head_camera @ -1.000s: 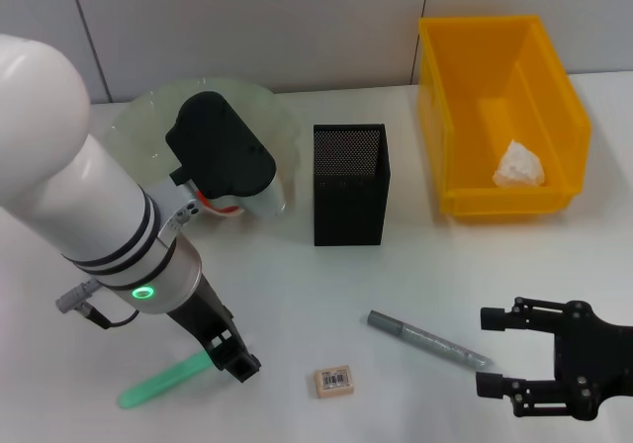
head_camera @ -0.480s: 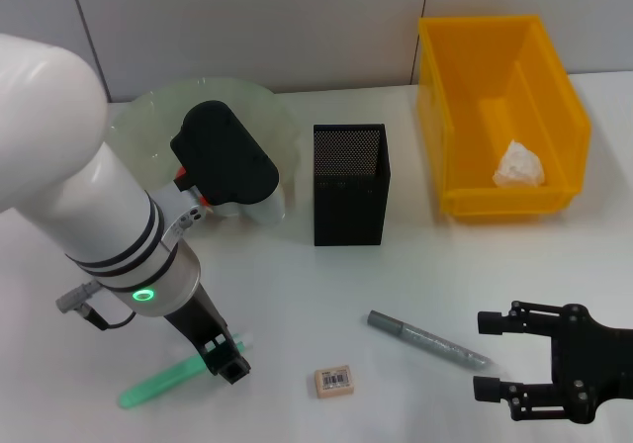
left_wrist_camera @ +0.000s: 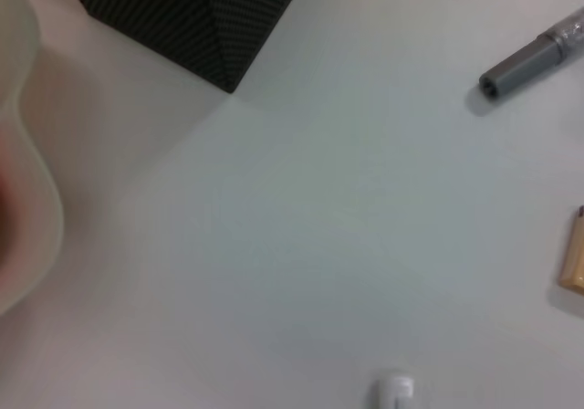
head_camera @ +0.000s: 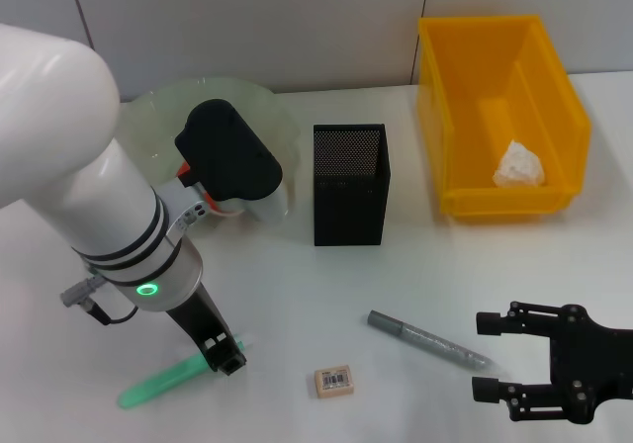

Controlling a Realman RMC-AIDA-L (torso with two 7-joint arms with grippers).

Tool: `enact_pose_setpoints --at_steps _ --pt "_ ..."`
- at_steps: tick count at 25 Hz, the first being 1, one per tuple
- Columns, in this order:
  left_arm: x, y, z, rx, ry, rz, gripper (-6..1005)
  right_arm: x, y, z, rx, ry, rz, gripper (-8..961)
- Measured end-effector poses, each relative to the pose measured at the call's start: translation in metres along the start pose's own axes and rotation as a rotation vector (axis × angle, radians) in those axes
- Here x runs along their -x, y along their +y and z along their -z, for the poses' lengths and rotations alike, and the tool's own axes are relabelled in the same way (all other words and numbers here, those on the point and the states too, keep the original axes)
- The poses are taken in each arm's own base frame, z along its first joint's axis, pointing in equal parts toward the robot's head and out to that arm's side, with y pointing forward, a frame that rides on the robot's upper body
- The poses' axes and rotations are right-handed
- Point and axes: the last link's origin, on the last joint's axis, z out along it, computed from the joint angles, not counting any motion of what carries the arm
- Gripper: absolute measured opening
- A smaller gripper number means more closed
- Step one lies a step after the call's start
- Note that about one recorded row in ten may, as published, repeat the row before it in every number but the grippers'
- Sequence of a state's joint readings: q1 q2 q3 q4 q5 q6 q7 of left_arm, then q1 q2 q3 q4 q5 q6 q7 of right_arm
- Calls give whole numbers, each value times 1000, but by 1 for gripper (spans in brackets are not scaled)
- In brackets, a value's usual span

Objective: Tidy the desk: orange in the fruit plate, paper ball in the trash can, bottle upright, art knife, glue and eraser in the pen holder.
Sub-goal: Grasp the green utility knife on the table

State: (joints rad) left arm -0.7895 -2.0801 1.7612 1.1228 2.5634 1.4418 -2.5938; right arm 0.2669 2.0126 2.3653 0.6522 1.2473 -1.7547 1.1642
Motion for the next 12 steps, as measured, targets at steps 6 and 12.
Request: enact_pose_setpoints --at_steps 6,12 --pt "-1 0 0 -4 -5 -6 490 -1 0 0 1 3 -1 774" --pt "0 -1 -3 -4 -10 -4 405 -1 1 0 4 7 -3 774"
